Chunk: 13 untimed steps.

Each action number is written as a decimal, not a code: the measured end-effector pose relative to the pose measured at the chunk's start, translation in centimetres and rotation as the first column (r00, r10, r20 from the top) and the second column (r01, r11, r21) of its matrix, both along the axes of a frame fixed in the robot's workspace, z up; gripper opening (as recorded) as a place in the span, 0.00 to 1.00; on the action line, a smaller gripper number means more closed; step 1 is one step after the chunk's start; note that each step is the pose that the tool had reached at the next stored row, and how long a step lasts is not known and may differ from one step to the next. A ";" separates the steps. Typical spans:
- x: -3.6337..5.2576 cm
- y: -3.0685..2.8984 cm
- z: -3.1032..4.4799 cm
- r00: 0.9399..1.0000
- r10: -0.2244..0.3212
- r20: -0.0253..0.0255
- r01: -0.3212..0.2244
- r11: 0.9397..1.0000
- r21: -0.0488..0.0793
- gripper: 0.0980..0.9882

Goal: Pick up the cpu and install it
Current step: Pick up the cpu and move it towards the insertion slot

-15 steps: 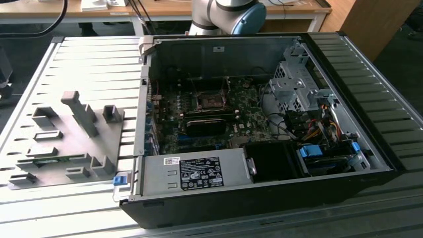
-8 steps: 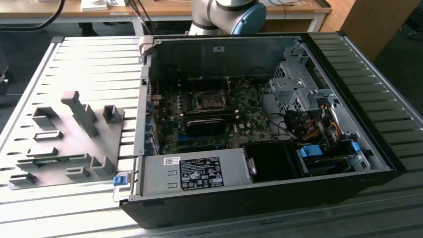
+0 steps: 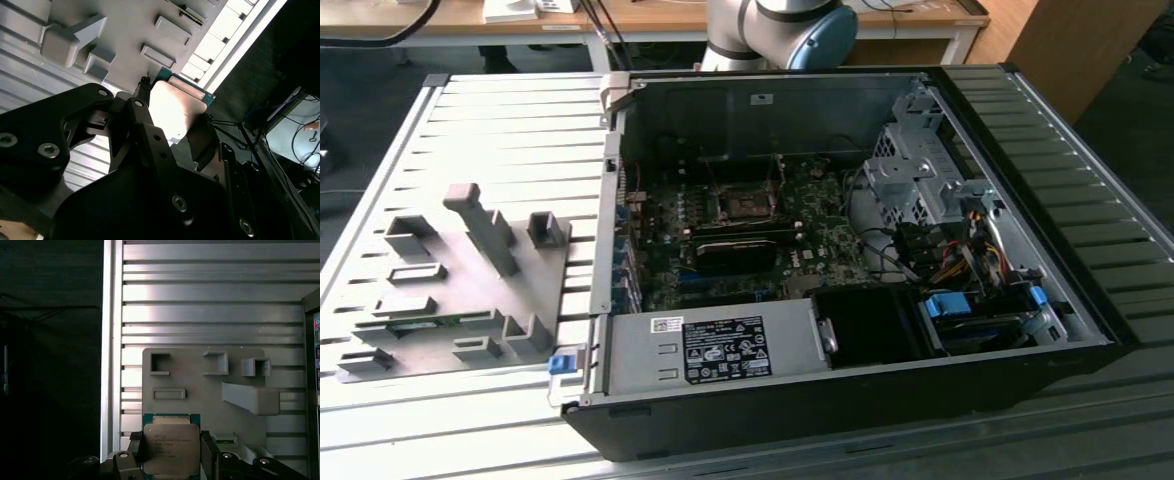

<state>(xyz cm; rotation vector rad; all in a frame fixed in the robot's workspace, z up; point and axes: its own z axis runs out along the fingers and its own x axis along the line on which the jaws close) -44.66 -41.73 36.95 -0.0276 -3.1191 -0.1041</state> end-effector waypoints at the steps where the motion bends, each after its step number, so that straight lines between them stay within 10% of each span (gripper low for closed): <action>1: 0.00 0.00 0.17 1.000 0.000 0.000 0.000 1.000 0.000 0.50; 13: 0.00 0.05 2.70 1.000 0.000 0.000 0.000 1.000 0.000 0.50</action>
